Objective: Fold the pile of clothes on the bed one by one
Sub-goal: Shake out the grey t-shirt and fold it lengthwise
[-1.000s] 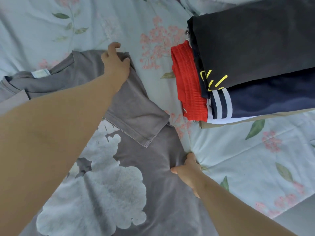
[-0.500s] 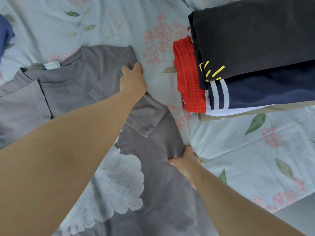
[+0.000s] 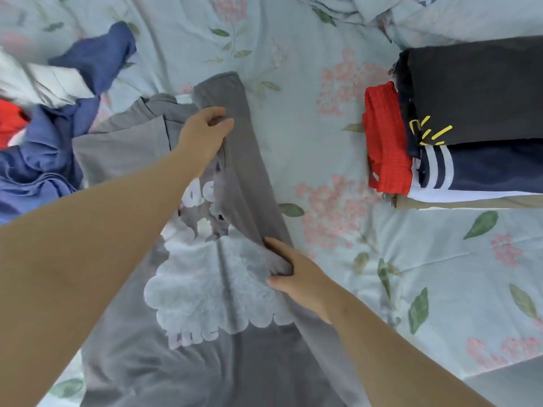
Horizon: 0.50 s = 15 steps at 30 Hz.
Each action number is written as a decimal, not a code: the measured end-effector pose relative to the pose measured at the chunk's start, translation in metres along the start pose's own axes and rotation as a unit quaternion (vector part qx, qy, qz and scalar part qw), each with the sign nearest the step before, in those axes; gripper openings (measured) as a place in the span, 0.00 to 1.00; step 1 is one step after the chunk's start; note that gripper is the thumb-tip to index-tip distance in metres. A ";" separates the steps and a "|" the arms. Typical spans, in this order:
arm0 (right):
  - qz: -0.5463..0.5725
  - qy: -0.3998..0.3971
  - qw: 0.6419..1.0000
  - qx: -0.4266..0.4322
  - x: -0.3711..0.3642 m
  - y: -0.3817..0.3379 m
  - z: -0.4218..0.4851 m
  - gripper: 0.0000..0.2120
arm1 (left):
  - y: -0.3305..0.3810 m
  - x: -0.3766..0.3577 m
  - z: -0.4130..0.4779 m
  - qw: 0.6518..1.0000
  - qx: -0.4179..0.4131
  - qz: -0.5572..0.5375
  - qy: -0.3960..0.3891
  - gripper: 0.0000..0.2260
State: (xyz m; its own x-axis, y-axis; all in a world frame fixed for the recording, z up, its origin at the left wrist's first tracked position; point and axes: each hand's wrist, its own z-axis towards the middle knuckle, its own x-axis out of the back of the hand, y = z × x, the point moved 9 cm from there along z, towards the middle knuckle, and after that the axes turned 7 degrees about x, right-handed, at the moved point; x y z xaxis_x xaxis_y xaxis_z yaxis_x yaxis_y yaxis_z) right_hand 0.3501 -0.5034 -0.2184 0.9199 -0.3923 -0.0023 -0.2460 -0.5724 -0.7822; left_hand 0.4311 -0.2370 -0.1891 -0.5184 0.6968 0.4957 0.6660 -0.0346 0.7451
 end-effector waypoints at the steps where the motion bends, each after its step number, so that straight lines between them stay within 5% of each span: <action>1: -0.001 -0.020 1.000 0.008 -0.020 -0.008 0.005 0.31 | -0.006 0.017 0.001 0.999 -0.024 0.027 0.005 0.18; 15: -0.047 -0.068 0.996 -0.025 -0.229 -0.022 0.064 0.33 | -0.123 0.174 0.026 0.976 -0.060 0.203 -0.043 0.29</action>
State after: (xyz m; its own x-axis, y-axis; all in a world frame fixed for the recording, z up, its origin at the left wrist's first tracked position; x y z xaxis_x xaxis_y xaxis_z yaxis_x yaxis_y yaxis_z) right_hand 0.1640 -0.3547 -0.2412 0.9716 -0.2362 -0.0170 -0.1685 -0.6392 -0.7504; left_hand 0.2730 -0.0925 -0.2058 -0.1741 0.6649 0.7264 0.7369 -0.4013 0.5440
